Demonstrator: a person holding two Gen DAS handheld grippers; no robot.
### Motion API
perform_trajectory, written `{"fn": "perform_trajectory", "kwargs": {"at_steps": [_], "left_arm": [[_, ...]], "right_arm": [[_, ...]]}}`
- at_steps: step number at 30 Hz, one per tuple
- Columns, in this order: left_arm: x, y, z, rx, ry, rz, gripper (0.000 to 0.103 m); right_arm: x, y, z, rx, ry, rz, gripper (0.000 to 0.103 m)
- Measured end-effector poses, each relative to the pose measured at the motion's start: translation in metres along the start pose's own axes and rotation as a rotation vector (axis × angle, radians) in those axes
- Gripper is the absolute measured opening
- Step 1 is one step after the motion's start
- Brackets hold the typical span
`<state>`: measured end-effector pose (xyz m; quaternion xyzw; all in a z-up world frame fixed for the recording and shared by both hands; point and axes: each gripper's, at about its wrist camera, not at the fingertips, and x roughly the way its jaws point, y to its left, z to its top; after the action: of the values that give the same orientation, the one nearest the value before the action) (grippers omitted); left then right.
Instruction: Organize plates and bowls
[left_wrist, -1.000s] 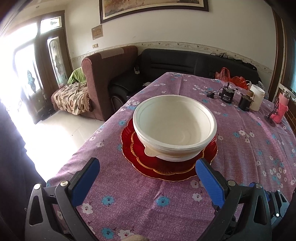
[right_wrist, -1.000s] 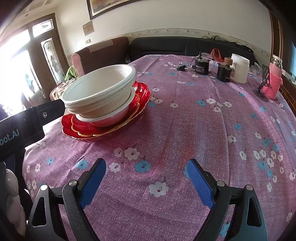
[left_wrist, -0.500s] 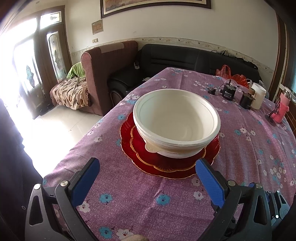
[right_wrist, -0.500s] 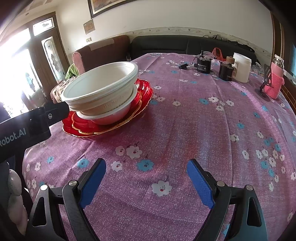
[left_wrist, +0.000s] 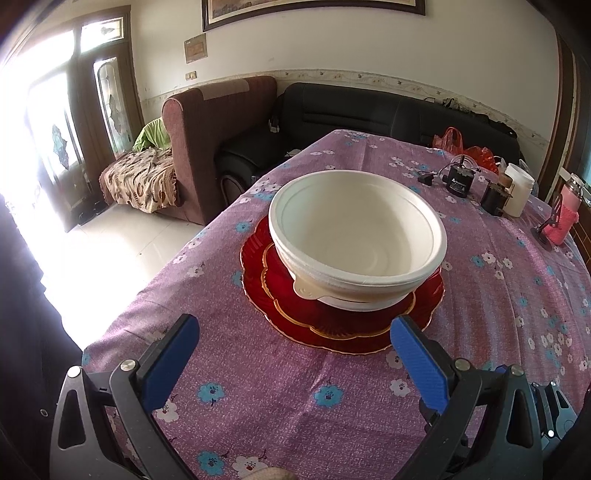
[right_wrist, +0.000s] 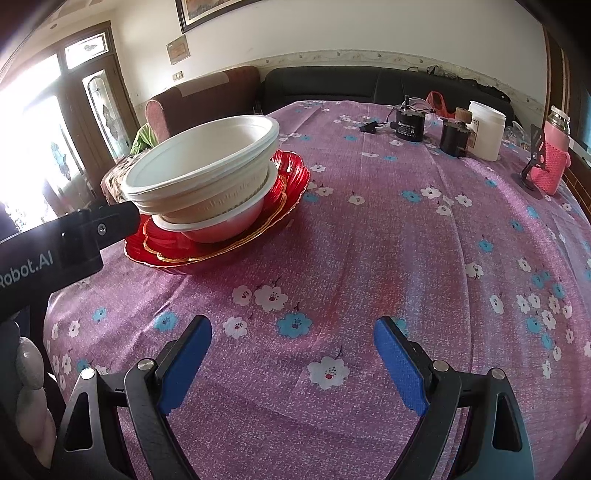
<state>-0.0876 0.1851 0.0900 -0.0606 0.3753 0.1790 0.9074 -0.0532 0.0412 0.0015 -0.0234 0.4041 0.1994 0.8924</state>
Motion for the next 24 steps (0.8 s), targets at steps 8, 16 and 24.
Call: {"fn": "perform_trajectory", "kwargs": {"at_steps": [8, 16, 24], "left_arm": [[0.006, 0.001, 0.000, -0.010, 0.013, -0.005, 0.103], [0.009, 0.001, -0.001, -0.014, 0.022, -0.007, 0.103], [0.018, 0.003, 0.010, -0.029, 0.034, -0.023, 0.103]], "right_arm": [[0.002, 0.001, -0.002, 0.003, 0.007, 0.001, 0.092], [0.004, 0.002, -0.003, 0.001, 0.011, 0.003, 0.092], [0.005, 0.002, -0.003, 0.001, 0.012, 0.002, 0.092]]}}
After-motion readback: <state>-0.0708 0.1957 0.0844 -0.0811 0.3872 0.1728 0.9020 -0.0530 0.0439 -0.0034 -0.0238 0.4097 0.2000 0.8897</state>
